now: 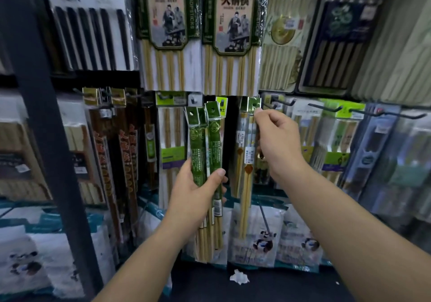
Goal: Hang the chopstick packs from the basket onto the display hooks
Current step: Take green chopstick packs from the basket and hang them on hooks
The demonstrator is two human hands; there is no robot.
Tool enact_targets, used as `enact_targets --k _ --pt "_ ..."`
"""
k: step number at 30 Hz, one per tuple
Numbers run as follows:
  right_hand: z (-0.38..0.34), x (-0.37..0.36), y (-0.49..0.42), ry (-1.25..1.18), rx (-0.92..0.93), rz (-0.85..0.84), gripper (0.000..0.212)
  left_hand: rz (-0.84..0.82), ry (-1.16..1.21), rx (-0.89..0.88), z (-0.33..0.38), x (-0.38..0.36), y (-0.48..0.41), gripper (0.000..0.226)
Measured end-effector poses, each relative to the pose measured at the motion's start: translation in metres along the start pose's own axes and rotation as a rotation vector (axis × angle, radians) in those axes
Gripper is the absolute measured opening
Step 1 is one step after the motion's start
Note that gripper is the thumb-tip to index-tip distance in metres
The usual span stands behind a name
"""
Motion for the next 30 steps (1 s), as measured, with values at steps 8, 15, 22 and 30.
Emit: enact_targets --k 8,15,22,30 --pt "0.001 -0.001 -0.01 0.032 0.006 0.016 0.054 -0.025 -0.012 -0.04 -0.009 0.001 -0.007 0.1" --pt "0.007 -0.005 -0.016 0.052 0.014 0.022 0.053 -0.038 -0.009 -0.053 -0.004 -0.001 -0.004 0.096" --pt "0.017 -0.011 -0.028 0.147 0.006 0.069 0.051 -0.032 0.02 -0.075 -0.009 0.005 -0.005 0.107" --pt "0.035 -0.009 -0.028 0.216 -0.038 0.05 0.045 -0.114 0.036 -0.065 -0.013 0.0 -0.006 0.043"
Point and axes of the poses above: each hand's wrist, its own y-axis away from the middle knuckle, its own x-axis out of the back of the hand, z = x × y, the point moved 5 cm from there along -y, towards the middle knuckle, and after that the axes turned 7 degrees about y, right-handed, at the moved point
